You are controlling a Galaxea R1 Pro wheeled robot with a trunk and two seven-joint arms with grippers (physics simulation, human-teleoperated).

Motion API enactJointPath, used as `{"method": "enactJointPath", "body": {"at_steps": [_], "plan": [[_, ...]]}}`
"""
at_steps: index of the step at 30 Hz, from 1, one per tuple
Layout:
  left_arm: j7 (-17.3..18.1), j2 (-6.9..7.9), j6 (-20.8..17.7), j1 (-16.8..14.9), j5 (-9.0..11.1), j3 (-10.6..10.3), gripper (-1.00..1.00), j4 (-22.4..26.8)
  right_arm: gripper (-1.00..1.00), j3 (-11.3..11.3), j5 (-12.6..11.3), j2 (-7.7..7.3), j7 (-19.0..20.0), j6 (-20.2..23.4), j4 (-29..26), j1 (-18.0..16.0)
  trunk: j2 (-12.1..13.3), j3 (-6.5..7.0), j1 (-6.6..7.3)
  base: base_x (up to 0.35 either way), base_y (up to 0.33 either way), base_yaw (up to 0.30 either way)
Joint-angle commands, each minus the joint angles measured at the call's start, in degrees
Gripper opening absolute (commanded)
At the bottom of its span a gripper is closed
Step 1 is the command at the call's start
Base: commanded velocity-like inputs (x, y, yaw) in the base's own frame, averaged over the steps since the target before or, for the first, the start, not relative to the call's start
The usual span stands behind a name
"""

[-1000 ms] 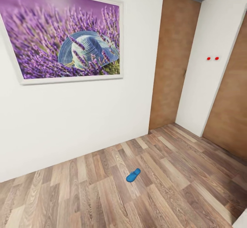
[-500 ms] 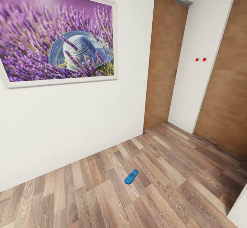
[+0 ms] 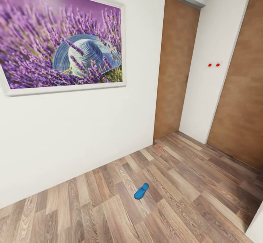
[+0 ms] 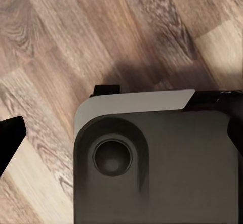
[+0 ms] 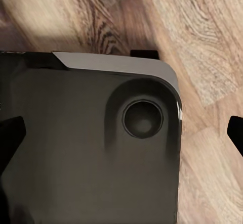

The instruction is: In the bedroom, move the book from the bed onto either nightstand, and place the two sandals side by side next to the bed.

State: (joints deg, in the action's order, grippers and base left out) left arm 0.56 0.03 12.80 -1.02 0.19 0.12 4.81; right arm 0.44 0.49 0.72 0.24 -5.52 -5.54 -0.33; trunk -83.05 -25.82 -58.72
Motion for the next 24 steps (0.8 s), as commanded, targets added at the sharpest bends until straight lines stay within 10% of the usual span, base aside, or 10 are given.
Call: {"method": "enactJointPath", "body": {"at_steps": [1, 24], "plan": [[0.06, -0.02, 0.39, -0.02, 0.03, 0.02, 1.00, -0.07, 1.00, 0.02, 0.05, 0.01, 0.02, -0.19, 0.04, -0.03, -0.03, 0.02, -0.01, 0.150, 0.191, -0.002], [-0.12, -0.12, 1.25, 0.05, -0.10, -0.11, 1.00, -0.16, 1.00, -0.02, 0.04, -0.22, 0.04, -1.90, 0.00, -0.06, -0.03, 0.42, -0.01, 0.086, 0.108, 0.000]]}}
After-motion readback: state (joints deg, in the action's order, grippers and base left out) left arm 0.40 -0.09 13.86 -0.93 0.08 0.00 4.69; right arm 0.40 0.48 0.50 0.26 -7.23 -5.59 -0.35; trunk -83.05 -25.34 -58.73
